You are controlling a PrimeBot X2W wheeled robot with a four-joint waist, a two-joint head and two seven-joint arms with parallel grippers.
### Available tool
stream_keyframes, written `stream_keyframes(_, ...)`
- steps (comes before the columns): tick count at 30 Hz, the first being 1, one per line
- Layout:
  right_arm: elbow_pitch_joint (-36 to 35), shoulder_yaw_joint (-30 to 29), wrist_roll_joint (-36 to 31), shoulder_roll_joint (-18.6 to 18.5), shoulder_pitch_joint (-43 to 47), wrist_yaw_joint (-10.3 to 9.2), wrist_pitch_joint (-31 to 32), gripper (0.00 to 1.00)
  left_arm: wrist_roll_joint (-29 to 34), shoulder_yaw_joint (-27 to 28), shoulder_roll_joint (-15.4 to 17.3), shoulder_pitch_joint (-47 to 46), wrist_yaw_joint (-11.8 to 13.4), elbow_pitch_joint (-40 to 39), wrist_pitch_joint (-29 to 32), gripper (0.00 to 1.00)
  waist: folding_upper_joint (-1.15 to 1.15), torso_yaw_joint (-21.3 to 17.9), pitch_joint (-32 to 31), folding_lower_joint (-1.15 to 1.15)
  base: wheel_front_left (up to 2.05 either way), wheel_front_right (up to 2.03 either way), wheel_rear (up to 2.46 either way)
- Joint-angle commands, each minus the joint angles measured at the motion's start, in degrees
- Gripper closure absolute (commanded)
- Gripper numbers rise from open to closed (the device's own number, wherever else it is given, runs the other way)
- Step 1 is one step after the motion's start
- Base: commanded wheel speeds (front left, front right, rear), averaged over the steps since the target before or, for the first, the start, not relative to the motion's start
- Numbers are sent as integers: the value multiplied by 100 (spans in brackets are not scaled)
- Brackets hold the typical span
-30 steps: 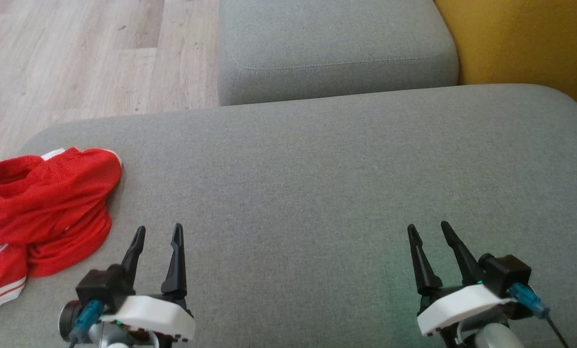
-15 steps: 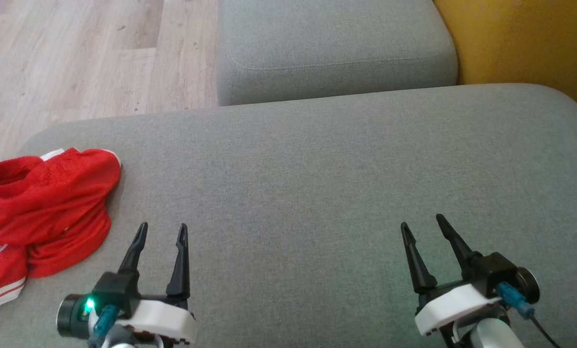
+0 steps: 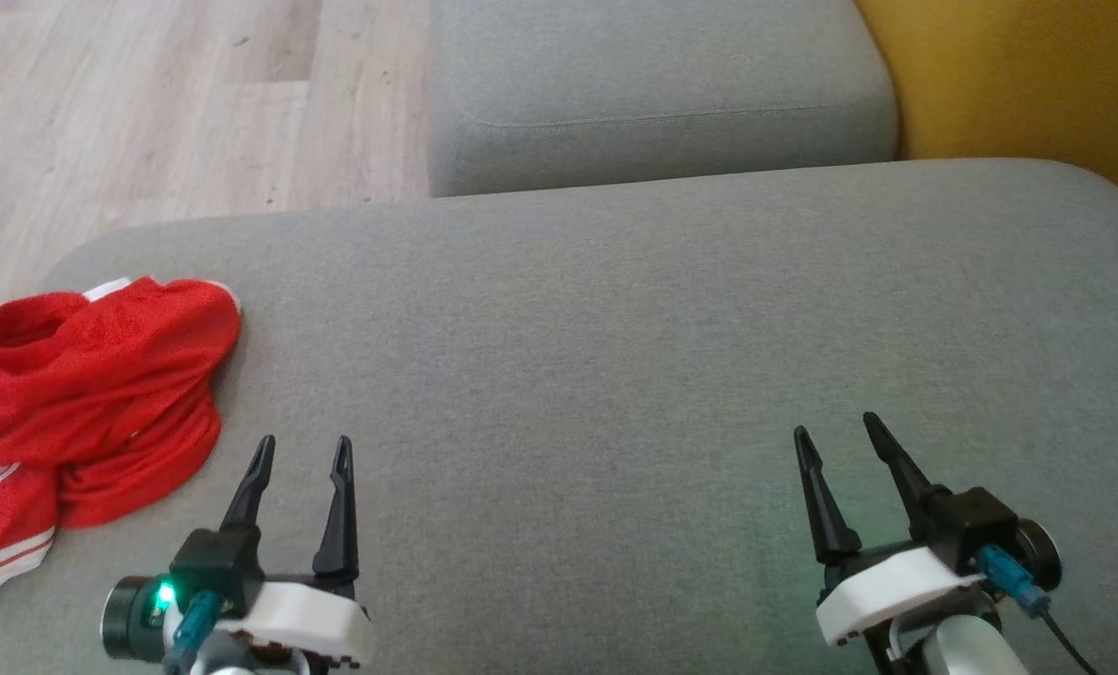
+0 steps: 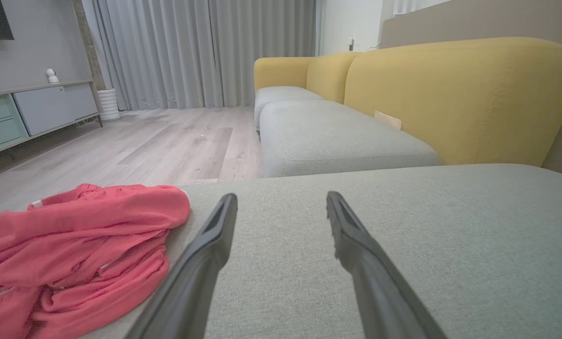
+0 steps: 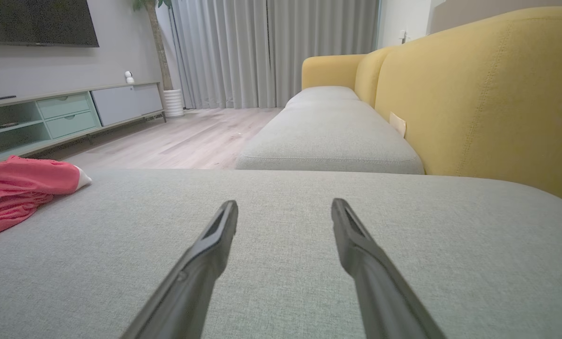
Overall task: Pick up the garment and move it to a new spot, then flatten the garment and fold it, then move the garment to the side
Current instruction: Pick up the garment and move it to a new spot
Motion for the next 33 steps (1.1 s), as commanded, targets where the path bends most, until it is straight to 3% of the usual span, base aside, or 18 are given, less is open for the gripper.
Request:
stream_keyframes(1, -198, 134, 26, -12, -322, -4, -79, 0, 27, 219, -6, -249, -17, -165, -70, 0, 0, 51, 21, 0, 0, 0, 0)
stream_keyframes(8, -320, 292, 156, -12, -247, -4, -79, 0, 9, 300, -26, -257, 43, -142, -70, 0, 0, 404, 103, 0, 0, 0, 0)
stream_keyframes(16, -499, 353, 155, -12, -134, -4, -79, 0, 67, 441, -34, -202, 169, -201, -70, 0, 0, 1055, 112, 0, 0, 0, 0)
stream_keyframes(27, -558, 226, 146, -12, 62, -4, -79, 0, 154, 672, 7, -93, 161, -272, -70, 0, 0, 2064, -15, 0, 0, 0, 0)
stream_keyframes(33, -544, 264, 138, -12, 90, -4, -79, 0, 195, 805, 58, 0, 201, -379, -70, 0, 0, 2364, -39, 0, 0, 0, 0)
